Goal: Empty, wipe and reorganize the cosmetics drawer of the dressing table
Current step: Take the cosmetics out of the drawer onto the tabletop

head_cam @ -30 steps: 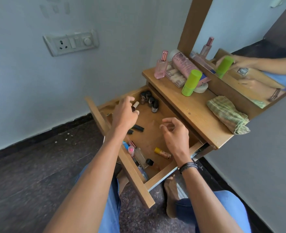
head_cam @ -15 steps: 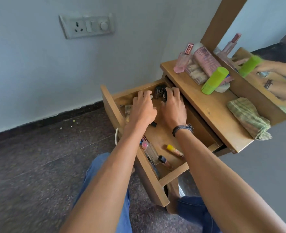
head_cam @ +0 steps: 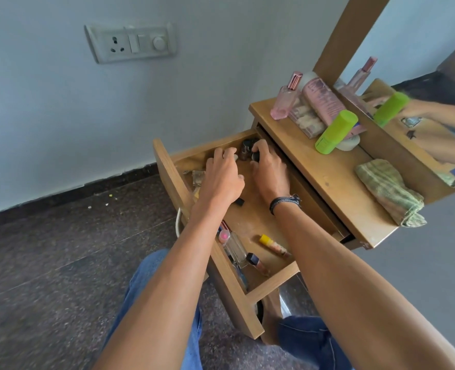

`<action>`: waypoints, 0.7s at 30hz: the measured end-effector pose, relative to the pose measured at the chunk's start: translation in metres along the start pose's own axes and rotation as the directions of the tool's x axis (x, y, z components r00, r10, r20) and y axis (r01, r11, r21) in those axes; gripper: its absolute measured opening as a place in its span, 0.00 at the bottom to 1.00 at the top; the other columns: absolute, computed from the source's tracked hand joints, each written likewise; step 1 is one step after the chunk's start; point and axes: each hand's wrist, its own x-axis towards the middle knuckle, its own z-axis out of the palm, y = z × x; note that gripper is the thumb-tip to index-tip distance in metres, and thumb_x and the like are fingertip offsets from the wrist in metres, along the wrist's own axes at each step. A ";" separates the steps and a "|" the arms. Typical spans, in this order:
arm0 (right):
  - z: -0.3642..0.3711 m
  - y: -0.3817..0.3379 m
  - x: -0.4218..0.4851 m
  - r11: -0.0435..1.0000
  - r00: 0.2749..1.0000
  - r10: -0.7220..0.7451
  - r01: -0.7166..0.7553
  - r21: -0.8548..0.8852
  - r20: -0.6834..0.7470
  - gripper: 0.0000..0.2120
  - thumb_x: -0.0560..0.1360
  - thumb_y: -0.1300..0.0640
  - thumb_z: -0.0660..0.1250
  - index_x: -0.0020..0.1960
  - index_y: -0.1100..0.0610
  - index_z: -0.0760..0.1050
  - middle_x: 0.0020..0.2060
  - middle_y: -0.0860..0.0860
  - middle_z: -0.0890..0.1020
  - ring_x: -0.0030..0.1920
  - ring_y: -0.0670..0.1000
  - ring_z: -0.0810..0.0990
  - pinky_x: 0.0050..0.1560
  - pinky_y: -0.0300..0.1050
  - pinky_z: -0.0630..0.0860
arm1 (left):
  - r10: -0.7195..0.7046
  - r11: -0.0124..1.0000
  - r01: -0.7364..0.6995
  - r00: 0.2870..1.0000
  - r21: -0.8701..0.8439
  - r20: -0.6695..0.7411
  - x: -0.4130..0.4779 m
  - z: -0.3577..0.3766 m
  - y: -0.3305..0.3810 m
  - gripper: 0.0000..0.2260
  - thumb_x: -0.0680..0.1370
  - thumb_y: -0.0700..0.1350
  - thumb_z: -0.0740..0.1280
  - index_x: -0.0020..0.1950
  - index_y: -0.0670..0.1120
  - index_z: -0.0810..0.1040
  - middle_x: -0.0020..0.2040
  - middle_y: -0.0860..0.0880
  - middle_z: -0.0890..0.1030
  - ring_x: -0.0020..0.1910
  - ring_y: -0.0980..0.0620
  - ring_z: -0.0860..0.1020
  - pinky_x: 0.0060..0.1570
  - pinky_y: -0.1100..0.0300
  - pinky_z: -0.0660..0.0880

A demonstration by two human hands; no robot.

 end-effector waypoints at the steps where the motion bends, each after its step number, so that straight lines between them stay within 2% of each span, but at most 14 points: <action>1: 0.000 0.000 -0.001 1.000 1.000 0.000 0.000 0.008 -0.004 0.12 0.78 0.65 0.64 0.59 0.54 0.68 0.52 0.56 0.80 0.46 0.61 0.79 0.39 0.54 0.76 | 0.000 1.000 0.000 1.000 0.001 0.000 0.000 0.000 0.000 0.28 0.80 0.42 0.68 0.78 0.47 0.62 0.75 0.45 0.66 0.72 0.45 0.67 0.63 0.51 0.72; 5: -0.001 0.000 -0.009 0.998 0.999 -0.022 0.023 0.051 -0.024 0.10 0.78 0.65 0.63 0.57 0.55 0.68 0.48 0.53 0.80 0.44 0.58 0.78 0.38 0.53 0.75 | -0.002 1.000 0.002 1.000 0.018 0.002 0.000 0.000 0.000 0.28 0.81 0.42 0.68 0.78 0.47 0.61 0.75 0.46 0.66 0.72 0.45 0.67 0.63 0.51 0.72; 9: -0.005 0.000 -0.029 0.994 0.999 -0.034 0.034 0.105 -0.003 0.12 0.78 0.64 0.65 0.58 0.54 0.69 0.50 0.51 0.81 0.46 0.58 0.80 0.40 0.52 0.75 | 0.002 0.999 -0.002 1.000 0.034 -0.005 -0.001 -0.002 0.000 0.27 0.81 0.41 0.67 0.78 0.48 0.62 0.74 0.46 0.66 0.71 0.46 0.68 0.61 0.51 0.72; 12: -0.019 0.000 -0.039 0.990 1.000 0.001 -0.002 0.138 0.007 0.12 0.79 0.63 0.66 0.59 0.52 0.69 0.53 0.49 0.81 0.49 0.55 0.80 0.41 0.47 0.66 | 0.006 0.999 -0.007 1.000 0.042 0.006 -0.001 -0.003 0.001 0.27 0.81 0.41 0.67 0.78 0.48 0.61 0.74 0.46 0.66 0.71 0.46 0.68 0.62 0.51 0.72; 14: -0.036 -0.003 -0.042 0.982 0.999 0.045 -0.043 0.185 -0.004 0.12 0.79 0.61 0.67 0.59 0.51 0.70 0.53 0.48 0.82 0.50 0.52 0.79 0.44 0.45 0.64 | 0.009 1.000 -0.010 1.000 0.025 0.008 -0.002 -0.003 0.002 0.27 0.81 0.40 0.68 0.78 0.47 0.62 0.74 0.46 0.66 0.71 0.45 0.68 0.62 0.52 0.72; 17: -0.063 -0.008 -0.037 0.959 0.994 0.083 -0.060 0.278 -0.070 0.13 0.78 0.60 0.70 0.60 0.51 0.72 0.52 0.45 0.82 0.50 0.47 0.77 0.49 0.42 0.66 | 0.023 1.000 -0.023 1.000 -0.004 -0.006 -0.003 -0.003 0.001 0.27 0.80 0.41 0.69 0.77 0.46 0.64 0.73 0.45 0.68 0.69 0.45 0.70 0.62 0.53 0.72; 21: -0.092 -0.010 -0.014 0.952 0.973 0.133 -0.073 0.297 -0.187 0.13 0.76 0.58 0.72 0.58 0.52 0.75 0.53 0.44 0.83 0.51 0.50 0.81 0.48 0.41 0.69 | 0.029 0.999 -0.029 1.000 -0.044 0.002 -0.003 -0.003 0.000 0.28 0.80 0.41 0.70 0.78 0.45 0.64 0.73 0.45 0.68 0.70 0.43 0.70 0.63 0.53 0.71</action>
